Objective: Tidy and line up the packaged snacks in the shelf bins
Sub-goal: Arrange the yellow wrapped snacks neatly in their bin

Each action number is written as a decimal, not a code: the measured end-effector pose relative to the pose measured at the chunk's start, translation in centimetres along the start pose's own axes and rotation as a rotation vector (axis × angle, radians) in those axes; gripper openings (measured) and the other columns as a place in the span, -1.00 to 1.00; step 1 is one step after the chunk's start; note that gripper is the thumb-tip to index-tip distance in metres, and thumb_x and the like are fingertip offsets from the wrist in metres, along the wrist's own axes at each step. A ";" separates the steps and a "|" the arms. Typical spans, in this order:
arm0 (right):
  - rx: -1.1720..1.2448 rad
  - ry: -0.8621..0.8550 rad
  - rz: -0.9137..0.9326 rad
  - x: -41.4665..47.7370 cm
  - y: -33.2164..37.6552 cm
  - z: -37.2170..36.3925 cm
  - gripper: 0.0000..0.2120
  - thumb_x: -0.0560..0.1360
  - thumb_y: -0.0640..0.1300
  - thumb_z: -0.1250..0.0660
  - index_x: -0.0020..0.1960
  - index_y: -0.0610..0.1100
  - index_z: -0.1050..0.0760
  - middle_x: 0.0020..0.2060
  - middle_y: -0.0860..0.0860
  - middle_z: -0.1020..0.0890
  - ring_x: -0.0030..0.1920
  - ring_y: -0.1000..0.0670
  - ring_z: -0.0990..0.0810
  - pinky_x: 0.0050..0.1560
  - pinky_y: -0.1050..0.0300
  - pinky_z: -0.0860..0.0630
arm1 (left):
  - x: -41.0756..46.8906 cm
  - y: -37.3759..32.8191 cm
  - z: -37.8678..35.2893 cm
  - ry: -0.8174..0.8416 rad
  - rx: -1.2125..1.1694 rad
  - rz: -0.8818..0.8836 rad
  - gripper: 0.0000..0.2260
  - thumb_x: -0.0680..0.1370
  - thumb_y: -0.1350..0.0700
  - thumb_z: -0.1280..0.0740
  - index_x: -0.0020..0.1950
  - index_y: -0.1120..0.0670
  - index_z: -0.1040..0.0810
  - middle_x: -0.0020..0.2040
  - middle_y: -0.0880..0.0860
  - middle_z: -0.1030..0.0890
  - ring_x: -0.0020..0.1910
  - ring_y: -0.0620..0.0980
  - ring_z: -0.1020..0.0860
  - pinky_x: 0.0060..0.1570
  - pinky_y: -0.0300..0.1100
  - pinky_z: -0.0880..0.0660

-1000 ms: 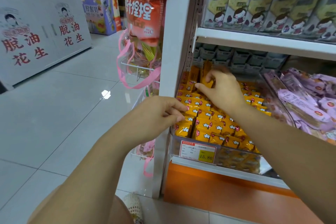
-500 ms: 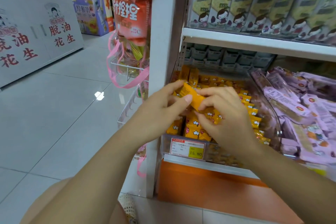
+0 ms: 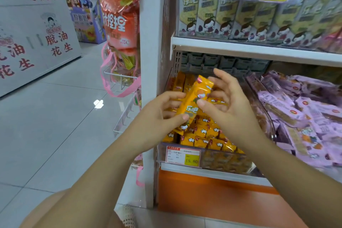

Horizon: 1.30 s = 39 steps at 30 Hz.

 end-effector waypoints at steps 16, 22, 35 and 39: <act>-0.264 0.154 -0.068 1.0 -0.1 -2.5 -0.66 0.41 -0.14 -0.45 0.01 0.19 -0.40 -0.12 0.13 -0.63 -0.18 0.04 -0.63 -0.11 0.04 -0.62 | -1.0 0.6 1.7 0.112 1.091 -0.023 -0.70 0.59 0.04 -0.26 0.32 -0.15 -0.48 0.16 -0.08 -0.61 0.11 -0.06 -0.55 0.08 -0.19 -0.46; -0.557 0.214 0.026 1.2 1.0 -3.6 -0.62 0.41 -0.02 -0.45 0.09 0.21 -0.34 -0.08 0.03 -0.62 -0.26 0.11 -0.53 -0.12 0.05 -0.57 | -0.2 2.6 0.1 0.116 1.333 -0.013 -0.85 0.57 0.19 -0.24 0.11 0.01 -0.46 0.05 0.03 -0.54 0.03 0.10 -0.56 -0.18 -0.07 -0.46; -0.446 0.235 -0.039 -0.3 0.8 -3.1 -0.63 0.36 -0.10 -0.50 -0.11 0.12 -0.30 -0.12 0.15 -0.54 -0.31 0.11 -0.58 -0.21 0.09 -0.61 | -0.3 2.0 1.0 0.009 1.336 -0.037 -0.82 0.58 0.16 -0.23 0.05 -0.13 -0.47 -0.03 -0.01 -0.56 -0.05 0.08 -0.57 -0.25 -0.15 -0.36; -0.637 0.404 -0.047 -1.2 0.5 -4.2 -0.65 0.37 -0.05 -0.50 -0.13 0.10 -0.29 -0.16 0.19 -0.50 -0.30 0.13 -0.53 -0.29 0.31 -0.47 | 0.0 1.6 1.3 0.017 1.306 -0.096 -0.83 0.59 0.10 -0.23 0.06 -0.16 -0.53 -0.02 -0.04 -0.59 -0.05 0.04 -0.58 -0.19 -0.14 -0.44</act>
Point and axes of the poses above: each hand's wrist, its own x-axis towards the middle knuckle, its own z-axis out of the back of the hand, y = z × x, the point moved 9 cm from there along x, towards the middle knuckle
